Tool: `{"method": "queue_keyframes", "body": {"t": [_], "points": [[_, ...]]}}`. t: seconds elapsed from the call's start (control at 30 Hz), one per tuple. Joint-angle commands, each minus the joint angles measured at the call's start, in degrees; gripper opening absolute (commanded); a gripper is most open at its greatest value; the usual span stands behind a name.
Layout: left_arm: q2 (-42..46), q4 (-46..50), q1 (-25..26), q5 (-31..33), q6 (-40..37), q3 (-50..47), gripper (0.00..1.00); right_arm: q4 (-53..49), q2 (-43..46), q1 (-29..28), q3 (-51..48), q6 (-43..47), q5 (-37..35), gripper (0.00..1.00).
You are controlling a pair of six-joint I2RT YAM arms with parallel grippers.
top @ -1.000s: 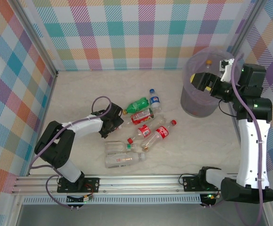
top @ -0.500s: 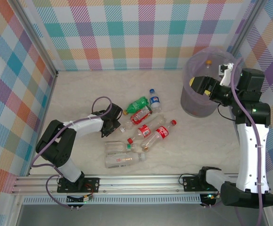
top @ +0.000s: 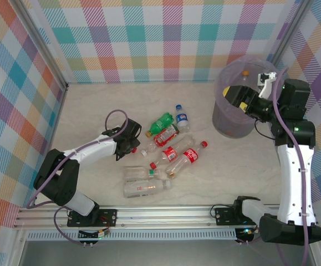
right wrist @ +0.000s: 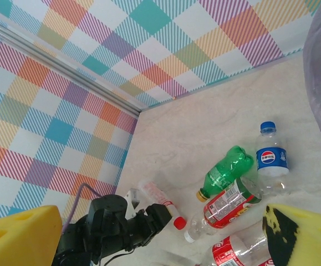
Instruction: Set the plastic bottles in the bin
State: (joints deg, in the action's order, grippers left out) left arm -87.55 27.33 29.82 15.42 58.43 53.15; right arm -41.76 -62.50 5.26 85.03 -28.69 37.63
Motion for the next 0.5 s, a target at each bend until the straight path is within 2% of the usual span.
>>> {"method": "queue_keyframes", "body": {"t": [0.0, 0.07, 0.23, 0.47], "points": [[0.8, 2.77, -1.0, 3.19, -0.53, 1.75, 0.81, 1.44, 0.67, 0.03, -0.46, -0.54, 1.23, 0.93], [-0.84, 1.15, -1.89, 1.3, 0.97, 1.88, 0.86, 0.74, 0.2, 0.05, 0.29, -0.2, 1.33, 0.93], [-3.35, -7.64, -3.44, -2.98, 8.52, -2.12, 0.87, -0.08, 0.51, -0.07, 0.59, 0.18, 2.1, 0.93], [-5.22, -9.37, -3.72, -2.1, 12.5, -3.21, 0.77, -1.1, 1.21, -0.07, -1.66, 2.42, 5.25, 0.93]]}}
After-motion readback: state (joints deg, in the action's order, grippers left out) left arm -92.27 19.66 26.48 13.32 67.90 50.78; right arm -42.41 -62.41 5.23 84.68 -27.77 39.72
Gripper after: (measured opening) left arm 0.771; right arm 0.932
